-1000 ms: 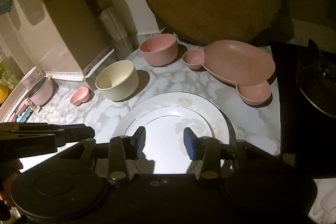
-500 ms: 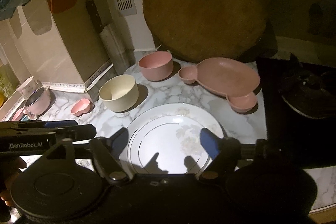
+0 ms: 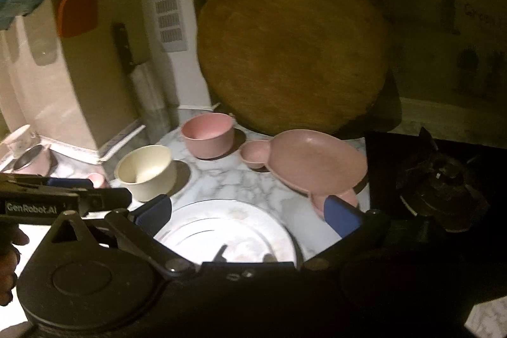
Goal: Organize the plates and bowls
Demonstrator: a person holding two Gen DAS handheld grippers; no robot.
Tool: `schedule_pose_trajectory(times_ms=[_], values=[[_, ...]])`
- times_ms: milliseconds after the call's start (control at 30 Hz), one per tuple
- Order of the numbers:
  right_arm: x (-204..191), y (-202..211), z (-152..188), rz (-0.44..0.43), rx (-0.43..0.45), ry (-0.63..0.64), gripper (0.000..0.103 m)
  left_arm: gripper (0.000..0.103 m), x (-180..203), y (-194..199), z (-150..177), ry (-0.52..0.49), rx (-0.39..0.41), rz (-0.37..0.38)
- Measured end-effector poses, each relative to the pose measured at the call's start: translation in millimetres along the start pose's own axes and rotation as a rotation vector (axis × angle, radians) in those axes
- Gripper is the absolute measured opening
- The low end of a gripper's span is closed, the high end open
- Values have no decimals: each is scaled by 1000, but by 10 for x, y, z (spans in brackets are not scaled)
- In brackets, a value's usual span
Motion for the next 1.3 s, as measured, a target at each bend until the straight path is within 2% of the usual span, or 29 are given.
schedule_pose_trajectory(times_ms=[333, 500, 700, 1000, 1300], values=[[521, -436, -128, 111, -77, -64, 103, 80, 229, -628, -298, -24, -10, -26], [788, -636, -145, 135, -101, -115, 102, 80, 306, -983, -425, -26, -46, -30], [1031, -923, -217, 142, -131, -148, 99, 80, 426, -1362, -549, -35, -92, -29], [1286, -1426, -463, 128, -193, -159, 86, 80, 530, -1867, -569, 25, -199, -24], [1484, -2032, -827, 109, -291, -56, 77, 80, 554, -2115, -596, 104, -256, -15]])
Point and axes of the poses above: each gripper's, at about its wrist camera, not at the fingertips, and y roughly against the way its jaws point, x to its right, z to its underside, the point moved 2 cm from there along -y, roughly the way its jaws point, and after that the axes turned 2 degrees about -x, right-handed, at the moved point
